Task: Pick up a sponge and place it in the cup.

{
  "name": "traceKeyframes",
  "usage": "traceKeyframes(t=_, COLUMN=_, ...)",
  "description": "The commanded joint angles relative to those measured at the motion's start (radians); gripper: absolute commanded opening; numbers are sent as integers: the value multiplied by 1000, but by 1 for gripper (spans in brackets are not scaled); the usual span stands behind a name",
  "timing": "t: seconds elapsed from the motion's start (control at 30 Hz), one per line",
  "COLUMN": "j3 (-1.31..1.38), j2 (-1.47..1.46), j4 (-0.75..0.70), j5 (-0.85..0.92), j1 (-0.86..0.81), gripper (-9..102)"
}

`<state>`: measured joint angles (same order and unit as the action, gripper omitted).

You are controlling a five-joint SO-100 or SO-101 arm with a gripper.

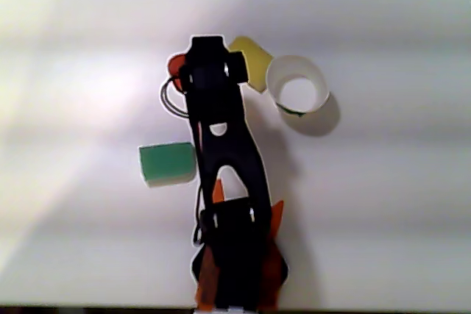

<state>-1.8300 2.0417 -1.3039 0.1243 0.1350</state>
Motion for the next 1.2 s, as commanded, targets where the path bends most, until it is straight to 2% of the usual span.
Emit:
traceKeyframes(t=0.0, j3=28, j2=91, j4=-11, j5=46, j1=-38, gripper=0)
traceKeyframes(t=0.6, j3=-86, j2=259, j4=-38, j5=537, j1=-420, gripper=0)
traceKeyframes(t=1.0, j3=-109, j2=192, j4=-69, j5=584, j1=-572, gripper=0)
traceKeyframes(t=1.17, j3=-83, j2=107, j4=9, j5=591, j1=-586, gripper=0)
